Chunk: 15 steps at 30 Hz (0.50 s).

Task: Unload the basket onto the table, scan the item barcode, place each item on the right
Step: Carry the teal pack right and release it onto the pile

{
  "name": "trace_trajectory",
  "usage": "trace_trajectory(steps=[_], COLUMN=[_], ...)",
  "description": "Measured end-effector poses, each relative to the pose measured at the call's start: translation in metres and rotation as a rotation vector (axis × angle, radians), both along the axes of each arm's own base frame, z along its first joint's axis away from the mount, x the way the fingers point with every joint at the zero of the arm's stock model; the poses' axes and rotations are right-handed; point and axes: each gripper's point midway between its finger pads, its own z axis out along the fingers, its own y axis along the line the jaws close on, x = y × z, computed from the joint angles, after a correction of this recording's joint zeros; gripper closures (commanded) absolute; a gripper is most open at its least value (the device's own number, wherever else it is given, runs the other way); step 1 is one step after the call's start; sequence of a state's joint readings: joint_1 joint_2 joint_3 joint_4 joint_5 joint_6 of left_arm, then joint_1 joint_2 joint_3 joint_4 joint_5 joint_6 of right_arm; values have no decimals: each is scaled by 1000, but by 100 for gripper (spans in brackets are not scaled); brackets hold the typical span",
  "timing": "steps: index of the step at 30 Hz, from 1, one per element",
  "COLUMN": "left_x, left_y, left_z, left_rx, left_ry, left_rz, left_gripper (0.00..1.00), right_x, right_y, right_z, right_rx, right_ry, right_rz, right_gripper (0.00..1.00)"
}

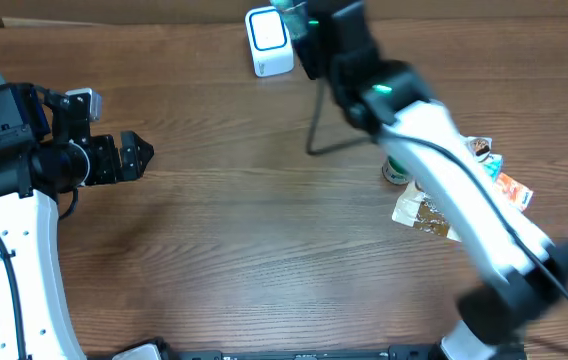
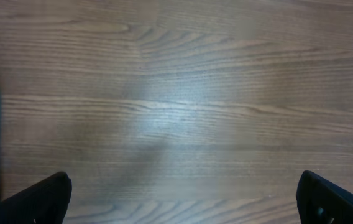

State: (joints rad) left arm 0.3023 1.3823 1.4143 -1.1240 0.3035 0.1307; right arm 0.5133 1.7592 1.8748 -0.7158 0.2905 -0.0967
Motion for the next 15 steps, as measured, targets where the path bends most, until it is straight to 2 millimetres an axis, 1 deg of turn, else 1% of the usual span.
trace_trajectory(steps=[1, 2, 3, 4, 5, 6, 8, 9, 10, 11, 12, 15], left_x=[0, 0, 0, 0, 0, 0, 0, 1, 0, 0, 0, 0], left_y=[0, 0, 0, 0, 0, 0, 0, 0, 0, 0, 0, 0], left_z=[0, 0, 0, 0, 0, 0, 0, 0, 0, 0, 0, 0], left_rx=[1, 0, 0, 0, 0, 1, 1, 1, 0, 0, 1, 0], left_ry=[-1, -1, -1, -1, -1, -2, -1, -3, -1, -1, -2, -1], left_rz=[0, 0, 0, 0, 0, 0, 0, 0, 0, 0, 0, 0], left_gripper=[0, 0, 0, 0, 0, 0, 0, 0, 0, 0, 0, 0], right_x=[-15, -39, -47, -60, -67, -85, -99, -107, -111, -110, -108, -100], right_y=[-8, -27, -37, -55, -66, -93, -124, -142, -160, -176, -185, -222], right_z=[7, 14, 17, 11, 7, -12, -33, -48, -62, -75, -83, -121], right_rx=[53, 123, 154, 175, 183, 193, 219, 243, 277, 321, 350, 468], right_ry=[38, 106, 132, 199, 238, 355, 473, 548, 598, 631, 641, 678], right_rz=[-13, -51, -76, -125, -156, -252, -385, -470, -551, -616, -649, -773], right_gripper=[96, 96, 96, 96, 96, 96, 96, 96, 96, 96, 96, 96])
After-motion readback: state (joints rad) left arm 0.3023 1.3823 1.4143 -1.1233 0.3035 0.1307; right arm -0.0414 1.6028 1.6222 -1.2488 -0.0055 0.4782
